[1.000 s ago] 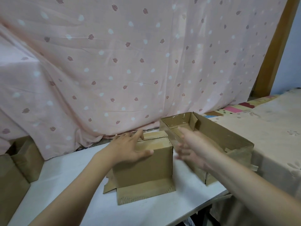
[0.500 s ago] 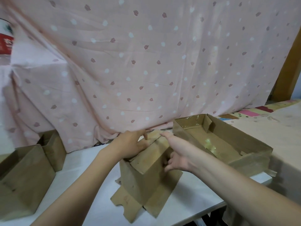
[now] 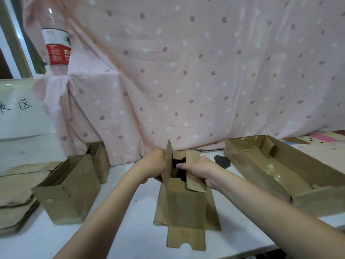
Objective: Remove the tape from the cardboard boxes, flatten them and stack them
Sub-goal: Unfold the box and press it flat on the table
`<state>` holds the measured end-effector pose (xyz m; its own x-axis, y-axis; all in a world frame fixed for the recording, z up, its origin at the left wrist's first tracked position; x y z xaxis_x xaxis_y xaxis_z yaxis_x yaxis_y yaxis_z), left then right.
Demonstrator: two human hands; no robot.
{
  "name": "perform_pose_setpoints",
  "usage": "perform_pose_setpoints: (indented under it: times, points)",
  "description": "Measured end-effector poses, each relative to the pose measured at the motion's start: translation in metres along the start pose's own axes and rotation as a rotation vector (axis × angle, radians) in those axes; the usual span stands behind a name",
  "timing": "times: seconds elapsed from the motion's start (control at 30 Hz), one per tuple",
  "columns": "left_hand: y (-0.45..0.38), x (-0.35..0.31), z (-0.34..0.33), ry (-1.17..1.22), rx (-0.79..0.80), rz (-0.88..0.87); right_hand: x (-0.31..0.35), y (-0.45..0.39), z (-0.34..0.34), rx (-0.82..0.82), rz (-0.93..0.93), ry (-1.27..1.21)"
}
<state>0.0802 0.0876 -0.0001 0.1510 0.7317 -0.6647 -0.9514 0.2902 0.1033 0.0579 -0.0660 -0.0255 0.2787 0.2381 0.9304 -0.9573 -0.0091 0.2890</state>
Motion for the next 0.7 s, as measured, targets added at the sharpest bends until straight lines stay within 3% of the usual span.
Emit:
perform_pose_setpoints:
  times: [0.1,0.27,0.33,0.4,0.47,0.57,0.7]
  points:
    - [0.008,0.013,0.004,0.132,-0.043,0.035,0.002,-0.001,-0.001,0.001,-0.023,0.087]
    - [0.003,0.054,0.006,0.339,-0.093,0.121,0.014,0.005,0.017,0.023,0.092,-0.037]
    - [0.002,0.06,0.011,0.212,-0.105,0.127,0.014,0.006,0.024,0.054,0.091,-0.101]
    - [0.002,0.054,0.017,-0.091,-0.118,0.109,0.011,0.005,0.029,0.101,0.071,-0.039]
    - [0.002,0.04,0.022,-0.368,-0.146,0.048,0.01,0.003,0.034,0.089,0.06,0.132]
    - [-0.007,0.024,0.021,-0.563,-0.053,-0.038,0.024,0.005,0.04,-0.001,0.116,0.546]
    - [-0.017,0.006,0.017,-0.71,0.011,0.078,0.049,0.009,0.035,-0.11,0.291,0.898]
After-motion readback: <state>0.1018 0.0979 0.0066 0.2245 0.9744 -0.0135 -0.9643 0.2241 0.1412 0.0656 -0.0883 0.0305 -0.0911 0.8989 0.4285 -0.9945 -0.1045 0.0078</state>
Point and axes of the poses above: each hand's wrist, its own y-axis away from the middle knuckle, its own z-axis out of the back of the hand, x = y × z, the point moved 4 cm from there along -y, towards the middle knuckle, and after that the axes turned 5 degrees about x, right-handed, at the moved point
